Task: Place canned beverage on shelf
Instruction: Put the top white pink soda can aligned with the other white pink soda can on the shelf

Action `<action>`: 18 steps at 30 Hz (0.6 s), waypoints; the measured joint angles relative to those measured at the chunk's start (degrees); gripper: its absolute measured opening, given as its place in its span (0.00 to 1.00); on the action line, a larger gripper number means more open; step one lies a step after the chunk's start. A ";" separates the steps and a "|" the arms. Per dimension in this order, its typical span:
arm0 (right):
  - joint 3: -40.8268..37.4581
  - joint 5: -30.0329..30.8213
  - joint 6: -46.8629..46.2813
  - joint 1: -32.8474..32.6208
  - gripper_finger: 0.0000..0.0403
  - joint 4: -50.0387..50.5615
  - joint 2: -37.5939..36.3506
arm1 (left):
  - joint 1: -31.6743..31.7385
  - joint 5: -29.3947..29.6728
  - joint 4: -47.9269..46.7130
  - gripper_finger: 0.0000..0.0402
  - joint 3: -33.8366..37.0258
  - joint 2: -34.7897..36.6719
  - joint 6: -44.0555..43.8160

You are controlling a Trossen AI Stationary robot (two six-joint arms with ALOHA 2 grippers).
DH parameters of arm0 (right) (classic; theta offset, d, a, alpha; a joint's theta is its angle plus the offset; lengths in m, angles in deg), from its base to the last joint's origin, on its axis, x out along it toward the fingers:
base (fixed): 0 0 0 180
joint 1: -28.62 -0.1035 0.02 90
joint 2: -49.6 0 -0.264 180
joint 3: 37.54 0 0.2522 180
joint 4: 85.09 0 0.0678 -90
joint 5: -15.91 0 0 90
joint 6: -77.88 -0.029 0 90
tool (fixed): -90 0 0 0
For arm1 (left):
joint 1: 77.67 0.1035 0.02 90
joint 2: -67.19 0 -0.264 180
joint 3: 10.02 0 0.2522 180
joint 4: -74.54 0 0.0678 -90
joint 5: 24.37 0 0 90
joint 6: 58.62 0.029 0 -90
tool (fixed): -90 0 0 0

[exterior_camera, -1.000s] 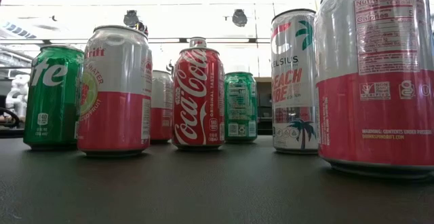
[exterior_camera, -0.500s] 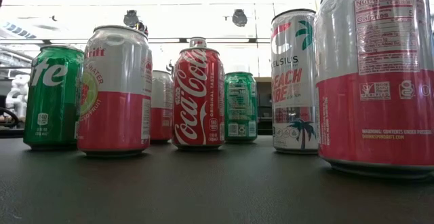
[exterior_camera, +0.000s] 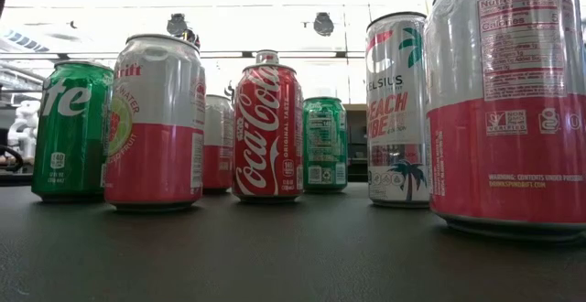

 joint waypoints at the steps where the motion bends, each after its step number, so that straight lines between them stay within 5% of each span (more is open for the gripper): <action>1: 0.00 0.80 -0.25 0.00 0.88 -0.85 0.32 | 0.02 -0.02 -0.08 0.65 0.00 -0.02 0.00; 11: 0.00 2.60 0.09 -0.02 0.87 -6.82 2.21 | -1.25 0.35 -0.20 0.65 0.00 -0.46 0.09; 18: 0.00 2.66 1.18 0.00 0.74 -8.01 2.36 | -0.97 0.36 -1.88 0.65 0.00 -0.46 0.58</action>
